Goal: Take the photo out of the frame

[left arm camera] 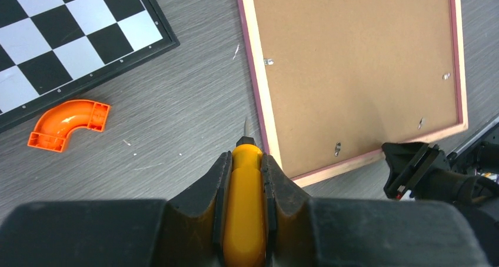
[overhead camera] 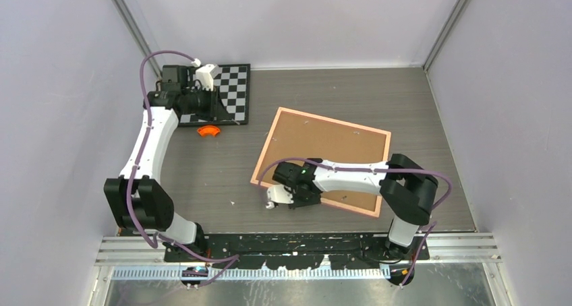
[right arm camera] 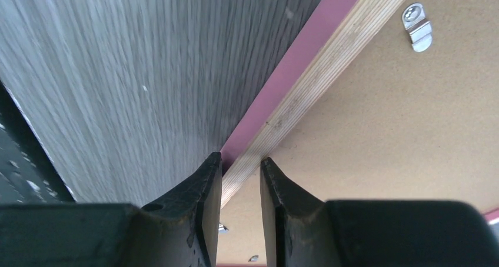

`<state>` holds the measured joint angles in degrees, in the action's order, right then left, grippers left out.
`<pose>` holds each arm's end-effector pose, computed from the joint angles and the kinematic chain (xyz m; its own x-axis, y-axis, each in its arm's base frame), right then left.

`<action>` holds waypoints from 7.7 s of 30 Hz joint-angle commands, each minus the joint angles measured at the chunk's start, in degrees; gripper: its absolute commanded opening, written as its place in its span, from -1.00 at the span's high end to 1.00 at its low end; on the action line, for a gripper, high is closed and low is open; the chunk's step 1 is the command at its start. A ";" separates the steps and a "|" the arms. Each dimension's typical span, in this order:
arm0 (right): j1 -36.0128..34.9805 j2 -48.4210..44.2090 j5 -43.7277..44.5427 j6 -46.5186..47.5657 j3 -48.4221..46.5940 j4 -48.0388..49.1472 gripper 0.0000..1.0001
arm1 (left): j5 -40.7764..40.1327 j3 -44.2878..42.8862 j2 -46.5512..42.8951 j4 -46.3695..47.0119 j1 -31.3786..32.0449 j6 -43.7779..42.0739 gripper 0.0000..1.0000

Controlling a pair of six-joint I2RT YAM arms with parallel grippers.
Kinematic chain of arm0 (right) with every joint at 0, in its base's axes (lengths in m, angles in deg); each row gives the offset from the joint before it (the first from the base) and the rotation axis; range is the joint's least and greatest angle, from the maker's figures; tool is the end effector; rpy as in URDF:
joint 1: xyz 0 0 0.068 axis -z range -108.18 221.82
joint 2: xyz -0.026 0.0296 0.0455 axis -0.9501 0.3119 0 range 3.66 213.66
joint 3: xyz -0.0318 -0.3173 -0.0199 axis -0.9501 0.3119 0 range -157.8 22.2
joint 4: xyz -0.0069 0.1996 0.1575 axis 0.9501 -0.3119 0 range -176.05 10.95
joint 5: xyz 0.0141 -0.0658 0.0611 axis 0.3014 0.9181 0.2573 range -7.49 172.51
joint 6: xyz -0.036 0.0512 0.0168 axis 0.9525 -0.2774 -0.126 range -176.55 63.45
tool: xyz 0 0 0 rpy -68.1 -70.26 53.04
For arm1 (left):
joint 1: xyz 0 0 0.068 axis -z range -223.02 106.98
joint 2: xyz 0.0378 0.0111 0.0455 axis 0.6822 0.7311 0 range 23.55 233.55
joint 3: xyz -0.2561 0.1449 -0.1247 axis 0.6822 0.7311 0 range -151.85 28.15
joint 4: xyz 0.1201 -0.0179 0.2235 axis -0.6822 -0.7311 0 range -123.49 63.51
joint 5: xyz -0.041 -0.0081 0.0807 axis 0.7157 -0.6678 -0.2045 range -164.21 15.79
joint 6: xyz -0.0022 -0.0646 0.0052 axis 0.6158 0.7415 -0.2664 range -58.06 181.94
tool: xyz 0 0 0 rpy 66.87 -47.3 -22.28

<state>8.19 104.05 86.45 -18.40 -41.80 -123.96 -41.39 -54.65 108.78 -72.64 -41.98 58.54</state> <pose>0.1460 0.2868 0.2048 0.2042 -0.9759 -0.0770 -0.9705 -0.1914 -0.1469 0.3104 -0.0330 0.3870 -0.7262 0.0629 -0.6846 0.4175 0.8315 -0.3665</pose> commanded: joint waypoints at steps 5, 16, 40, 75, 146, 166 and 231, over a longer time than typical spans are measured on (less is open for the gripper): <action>0.56 -7.29 7.67 2.98 0.66 1.74 0.12 | -1.10 -0.61 2.19 -0.30 5.19 -5.02 1.00; 28.90 -21.24 -15.88 -15.16 -6.42 -1.48 -0.99 | -12.13 -7.45 11.52 -3.52 18.31 -14.71 1.00; 70.93 -11.38 -22.78 -15.17 1.38 -13.01 -0.87 | -23.92 -18.66 28.57 0.80 29.46 -16.39 1.00; 62.02 4.04 -20.85 -32.17 -5.39 -6.22 -0.75 | -24.61 -14.50 23.83 1.23 26.50 -18.83 1.00; 45.80 12.86 -21.60 -40.16 -10.96 7.55 -0.69 | -27.58 -4.78 22.67 2.36 26.44 -23.90 1.00; 45.54 13.50 -20.73 -40.52 -11.18 7.64 -0.70 | -22.40 -4.26 22.12 0.98 27.34 -20.35 1.00; 45.44 8.51 -27.71 -36.52 -12.15 5.48 -0.76 | -8.10 -9.51 14.61 -5.29 12.62 -9.83 1.00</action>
<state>53.56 113.85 58.61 -58.33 -54.52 -120.24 -53.46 -62.69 129.61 -73.80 -24.15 48.05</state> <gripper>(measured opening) 0.874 0.195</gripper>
